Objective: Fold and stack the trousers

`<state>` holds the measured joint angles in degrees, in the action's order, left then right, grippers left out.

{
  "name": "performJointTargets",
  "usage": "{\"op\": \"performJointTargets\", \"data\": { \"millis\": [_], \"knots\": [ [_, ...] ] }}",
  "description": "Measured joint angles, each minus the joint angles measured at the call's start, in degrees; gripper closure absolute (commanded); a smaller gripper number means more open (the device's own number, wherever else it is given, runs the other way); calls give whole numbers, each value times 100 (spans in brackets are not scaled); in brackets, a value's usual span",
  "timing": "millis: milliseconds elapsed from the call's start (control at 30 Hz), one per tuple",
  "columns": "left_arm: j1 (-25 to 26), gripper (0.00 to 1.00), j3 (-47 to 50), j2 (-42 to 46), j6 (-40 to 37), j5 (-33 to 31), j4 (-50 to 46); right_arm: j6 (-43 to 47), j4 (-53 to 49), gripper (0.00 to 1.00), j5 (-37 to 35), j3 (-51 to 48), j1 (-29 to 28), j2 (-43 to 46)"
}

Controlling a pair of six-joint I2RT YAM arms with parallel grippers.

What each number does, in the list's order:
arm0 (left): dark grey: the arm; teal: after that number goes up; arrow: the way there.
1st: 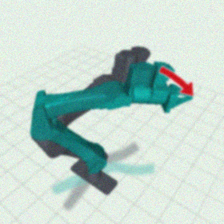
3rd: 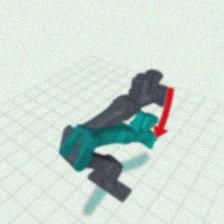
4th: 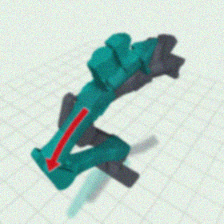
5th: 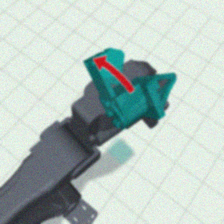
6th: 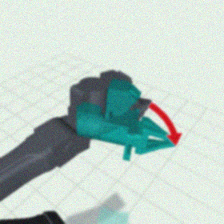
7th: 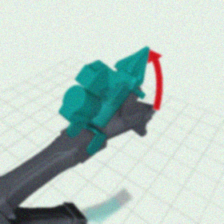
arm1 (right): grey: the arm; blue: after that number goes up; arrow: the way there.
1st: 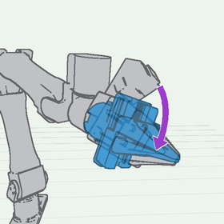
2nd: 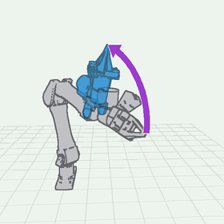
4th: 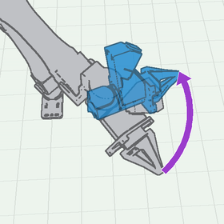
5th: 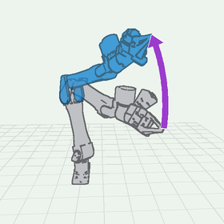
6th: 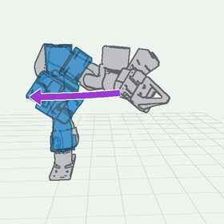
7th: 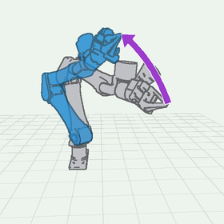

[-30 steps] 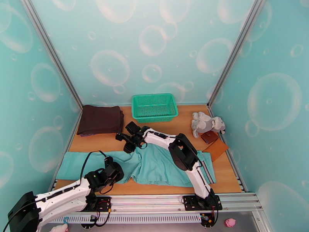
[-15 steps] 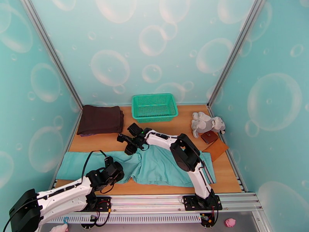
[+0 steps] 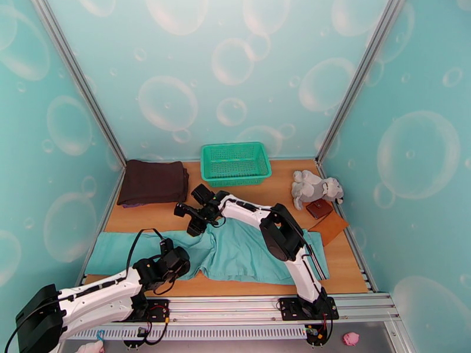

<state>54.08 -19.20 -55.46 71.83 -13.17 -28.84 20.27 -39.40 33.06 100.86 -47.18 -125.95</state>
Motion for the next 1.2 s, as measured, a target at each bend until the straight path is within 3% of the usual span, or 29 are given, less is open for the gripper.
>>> {"op": "performJointTargets", "data": {
  "millis": [700, 900, 1200],
  "knots": [
    [0, 67, -9, -33, -24, 0, 31, 35, -85, 95, -79, 4, -7, -249],
    [33, 67, 11, -31, -24, -31, 46, -225, 402, 77, -380, -140, 33, -190],
    [33, 67, 28, -22, -24, -37, 74, -815, 1628, 68, -796, -1126, 323, 560]
  ]
}}
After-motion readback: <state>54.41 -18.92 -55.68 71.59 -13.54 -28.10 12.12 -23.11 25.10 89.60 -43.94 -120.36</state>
